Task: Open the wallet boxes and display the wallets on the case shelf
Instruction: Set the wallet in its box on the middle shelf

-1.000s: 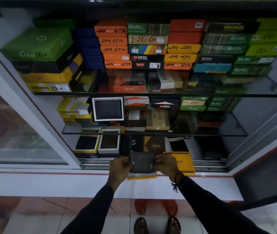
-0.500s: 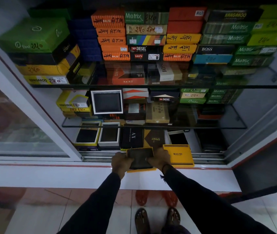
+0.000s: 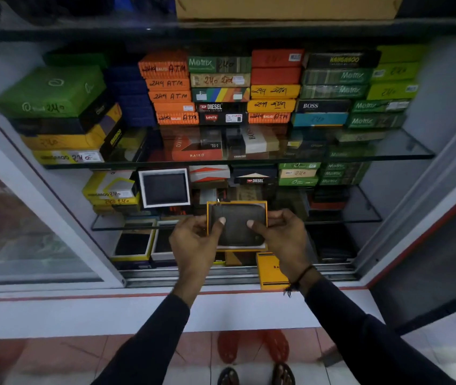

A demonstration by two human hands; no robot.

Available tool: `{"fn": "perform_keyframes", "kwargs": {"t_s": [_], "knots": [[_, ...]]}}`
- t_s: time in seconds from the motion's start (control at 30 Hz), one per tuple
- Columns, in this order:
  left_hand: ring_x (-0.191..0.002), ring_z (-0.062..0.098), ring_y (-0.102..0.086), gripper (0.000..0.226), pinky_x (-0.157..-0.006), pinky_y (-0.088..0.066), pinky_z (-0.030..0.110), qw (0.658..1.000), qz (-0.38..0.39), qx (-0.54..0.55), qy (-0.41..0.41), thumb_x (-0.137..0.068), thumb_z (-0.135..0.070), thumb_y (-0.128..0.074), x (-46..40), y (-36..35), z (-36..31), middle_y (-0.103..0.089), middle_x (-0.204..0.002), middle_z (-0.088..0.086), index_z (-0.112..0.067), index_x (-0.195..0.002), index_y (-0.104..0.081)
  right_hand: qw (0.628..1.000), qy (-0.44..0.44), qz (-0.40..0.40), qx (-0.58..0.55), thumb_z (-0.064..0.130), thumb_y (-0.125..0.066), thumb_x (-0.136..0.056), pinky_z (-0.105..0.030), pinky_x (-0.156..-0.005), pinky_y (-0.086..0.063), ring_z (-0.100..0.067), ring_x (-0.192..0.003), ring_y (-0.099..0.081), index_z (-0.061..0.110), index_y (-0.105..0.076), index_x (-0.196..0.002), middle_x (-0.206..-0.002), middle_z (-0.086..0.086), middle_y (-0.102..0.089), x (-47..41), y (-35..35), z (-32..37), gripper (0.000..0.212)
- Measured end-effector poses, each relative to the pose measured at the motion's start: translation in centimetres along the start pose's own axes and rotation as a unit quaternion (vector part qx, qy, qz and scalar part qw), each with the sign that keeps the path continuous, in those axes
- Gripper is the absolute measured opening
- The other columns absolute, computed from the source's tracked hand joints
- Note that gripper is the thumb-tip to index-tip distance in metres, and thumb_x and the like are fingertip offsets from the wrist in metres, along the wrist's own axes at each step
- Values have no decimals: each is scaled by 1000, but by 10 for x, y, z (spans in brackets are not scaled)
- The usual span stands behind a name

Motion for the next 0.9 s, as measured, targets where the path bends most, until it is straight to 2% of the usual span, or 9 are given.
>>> {"fn": "perform_keyframes", "kwargs": {"t_s": [0.1,0.23,0.3,0.4,0.47,0.6,0.73,0.83,0.9], "knots": [[-74,1,-68,25,-57,-51,13,1000,5,-19,-13,-76,-39,-86,-28,-10,-12,-72,-86,-7,-23,-93,-76,1000,12,-25,-5,30,-93,-59,-39,-71,-63,-21,-85,-74,20,-68,-86,-87,-2,-75,-19,-3,19,38],[-72,5,-67,27,-60,-49,16,998,17,-69,1,-79,-35,-84,-69,-32,-19,-78,-94,1,-17,-99,-78,998,-4,-54,27,32,-93,-58,-22,-58,-52,-7,-75,-68,29,-63,-79,-76,13,-68,-55,-24,34,37],[-73,3,-64,26,-61,-46,12,994,38,-103,23,-84,-31,-81,-88,-43,-18,-79,-99,3,-16,-104,-77,998,-14,-49,34,29,-91,-61,-20,-57,-49,-8,-79,-68,28,-62,-84,-76,16,-64,-74,-35,37,37],[-95,21,-73,25,-81,-59,29,986,68,-146,43,-88,-25,-77,-108,-56,-16,-78,-108,10,-10,-108,-76,997,-6,-43,58,19,-89,-65,-31,-74,-59,-15,-90,-70,24,-64,-92,-83,13,-65,-97,-50,35,37],[-102,28,-73,24,-92,-59,38,981,68,-178,46,-90,-23,-74,-116,-60,-15,-78,-109,14,-8,-109,-76,996,0,-46,70,14,-88,-66,-38,-82,-61,-19,-94,-71,20,-66,-95,-88,7,-69,-110,-56,32,37],[-102,31,-72,26,-90,-57,38,978,63,-192,49,-90,-24,-74,-119,-61,-15,-76,-110,16,-6,-108,-76,996,-10,-44,76,16,-91,-62,-43,-80,-62,-23,-93,-73,17,-68,-94,-95,-1,-74,-125,-58,28,40],[-109,27,-66,29,-93,-57,37,990,2,-140,-20,-93,-20,-70,-97,-55,-13,-64,-125,13,-6,-117,-68,994,9,-77,73,28,-88,-64,-16,-65,-48,-3,-76,-66,28,-66,-79,-74,12,-71,-119,-40,25,27],[-100,17,-62,20,-83,-51,23,982,-32,-113,-148,-98,-18,-60,-55,-54,2,-57,-121,7,-10,-114,-67,978,107,-146,99,26,-74,-74,-22,-69,-52,-1,-64,-62,21,-69,-74,-62,13,-65,-98,-9,8,8],[-90,13,-59,13,-75,-49,21,972,8,-106,-209,-97,-14,-57,-18,-61,22,-57,-112,5,-10,-106,-66,962,175,-177,110,25,-69,-79,-17,-61,-47,-1,-55,-58,18,-66,-75,-59,8,-63,-76,15,-14,9]]}}
Point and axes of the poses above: each hand's wrist, its own x-axis away from the middle knuckle, its own y-axis out of the back of the hand, z = x × y, the point moved 2 cm from there along -x, towards the middle knuckle
